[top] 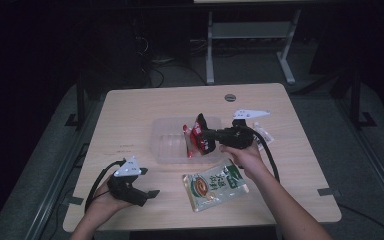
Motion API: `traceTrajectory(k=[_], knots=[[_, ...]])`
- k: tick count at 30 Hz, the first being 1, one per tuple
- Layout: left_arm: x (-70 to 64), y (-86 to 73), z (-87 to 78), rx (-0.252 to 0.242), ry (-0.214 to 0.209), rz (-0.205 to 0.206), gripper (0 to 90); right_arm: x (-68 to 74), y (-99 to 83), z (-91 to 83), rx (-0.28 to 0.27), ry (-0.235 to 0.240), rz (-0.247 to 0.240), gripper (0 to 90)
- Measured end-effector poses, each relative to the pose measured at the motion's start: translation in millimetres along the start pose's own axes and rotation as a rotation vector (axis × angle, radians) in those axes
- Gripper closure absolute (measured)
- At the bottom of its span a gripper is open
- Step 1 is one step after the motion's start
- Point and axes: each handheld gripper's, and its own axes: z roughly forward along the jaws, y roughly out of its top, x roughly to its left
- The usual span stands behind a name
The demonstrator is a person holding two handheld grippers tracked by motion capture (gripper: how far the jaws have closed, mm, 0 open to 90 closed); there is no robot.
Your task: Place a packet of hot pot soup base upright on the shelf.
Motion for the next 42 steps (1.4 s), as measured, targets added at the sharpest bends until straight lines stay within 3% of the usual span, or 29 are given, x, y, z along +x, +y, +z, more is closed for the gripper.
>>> traceTrajectory(k=[7,18,22,28,34,42], knots=[[1.0,-1.3,2.3,-0.002,-0.008,-0.010,13.0,-6.2,1.9,8.1,0.018,-0.036,0.001,90.0],[1.6,-3.8,2.2,0.006,-0.010,-0.004,13.0,-3.2,3.4,28.6,0.093,-0.085,-0.076,88.7],[0.1,-3.1,1.9,0.013,-0.006,0.003,13.0,-1.2,2.7,29.0,0.116,-0.092,-0.098,78.4],[-4.3,-1.9,4.2,0.017,-0.008,0.011,13.0,1.3,6.0,18.4,0.096,-0.082,-0.074,62.4],[-5.5,-2.2,4.2,0.018,-0.007,0.017,13.0,2.8,7.8,7.8,0.111,-0.106,-0.064,45.9],[-5.8,-3.8,3.2,0.014,-0.003,0.006,13.0,11.5,7.8,-5.2,0.168,-0.132,-0.113,33.6]])
